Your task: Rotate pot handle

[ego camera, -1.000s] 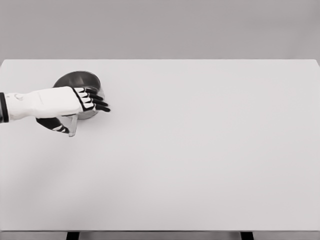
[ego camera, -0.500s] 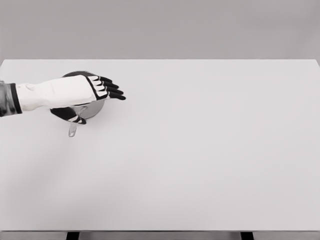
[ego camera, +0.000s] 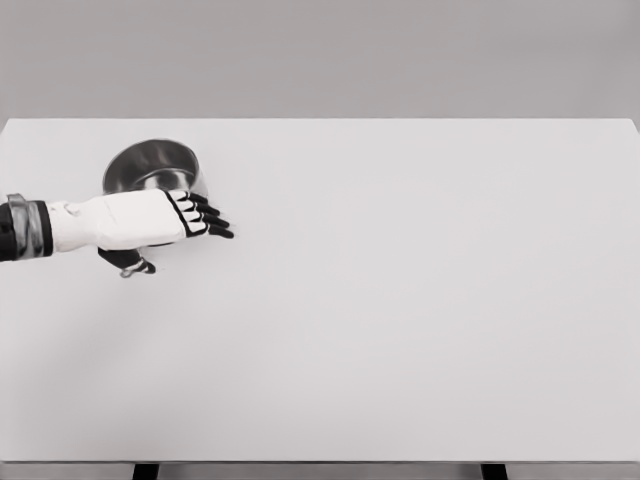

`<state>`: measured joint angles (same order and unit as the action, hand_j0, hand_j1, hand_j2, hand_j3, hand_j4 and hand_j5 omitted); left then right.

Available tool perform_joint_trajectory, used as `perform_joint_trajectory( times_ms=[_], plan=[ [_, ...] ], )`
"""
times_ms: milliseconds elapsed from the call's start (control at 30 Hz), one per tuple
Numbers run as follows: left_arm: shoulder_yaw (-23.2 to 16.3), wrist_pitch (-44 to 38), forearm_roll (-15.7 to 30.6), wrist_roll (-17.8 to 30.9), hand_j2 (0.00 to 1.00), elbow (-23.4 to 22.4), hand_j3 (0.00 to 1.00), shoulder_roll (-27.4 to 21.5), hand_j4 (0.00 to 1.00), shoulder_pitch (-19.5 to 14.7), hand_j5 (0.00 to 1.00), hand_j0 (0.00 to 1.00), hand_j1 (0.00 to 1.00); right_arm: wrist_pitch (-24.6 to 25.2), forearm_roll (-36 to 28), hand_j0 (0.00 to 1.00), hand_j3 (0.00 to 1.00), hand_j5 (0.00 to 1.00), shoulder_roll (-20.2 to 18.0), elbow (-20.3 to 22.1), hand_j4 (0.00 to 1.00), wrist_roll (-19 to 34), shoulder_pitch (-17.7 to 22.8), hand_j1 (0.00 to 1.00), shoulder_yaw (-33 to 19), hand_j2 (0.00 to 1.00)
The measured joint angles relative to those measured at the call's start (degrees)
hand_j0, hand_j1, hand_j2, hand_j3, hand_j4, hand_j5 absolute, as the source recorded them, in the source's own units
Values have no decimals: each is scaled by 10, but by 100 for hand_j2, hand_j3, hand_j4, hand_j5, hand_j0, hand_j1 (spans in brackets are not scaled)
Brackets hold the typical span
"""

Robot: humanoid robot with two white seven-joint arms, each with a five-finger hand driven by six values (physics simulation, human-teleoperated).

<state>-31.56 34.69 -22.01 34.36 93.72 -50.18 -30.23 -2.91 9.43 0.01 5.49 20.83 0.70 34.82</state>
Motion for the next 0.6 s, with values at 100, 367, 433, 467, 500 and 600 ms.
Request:
perform_joint_trajectory(
  times_ms=[100, 367, 433, 467, 500, 600],
  plan=[
    [3, 0, -8, -10, 100, -6, 100, -10, 100, 4, 100, 100, 100, 0, 0, 100, 100, 100, 0, 0, 100, 0, 0, 100, 0, 100],
    [10, 1, -13, -39, 100, -51, 100, -39, 100, 4, 100, 100, 100, 0, 0, 100, 100, 100, 0, 0, 100, 0, -1, 100, 0, 100],
    [11, 2, -13, -44, 100, -63, 100, -44, 100, 3, 100, 100, 100, 0, 0, 100, 100, 100, 0, 0, 100, 0, -1, 100, 0, 100],
    [12, 2, -13, -45, 100, -70, 100, -45, 100, 3, 100, 100, 100, 0, 0, 100, 100, 100, 0, 0, 100, 0, -1, 100, 0, 100],
    [14, 2, -13, -48, 100, -77, 100, -46, 100, 2, 100, 100, 100, 0, 0, 100, 100, 100, 0, 0, 100, 0, 0, 100, 0, 100],
    [18, 3, -13, -57, 100, -100, 100, -48, 100, 0, 100, 100, 100, 0, 0, 100, 100, 100, 0, 0, 100, 0, 0, 100, 0, 100]
  ],
)
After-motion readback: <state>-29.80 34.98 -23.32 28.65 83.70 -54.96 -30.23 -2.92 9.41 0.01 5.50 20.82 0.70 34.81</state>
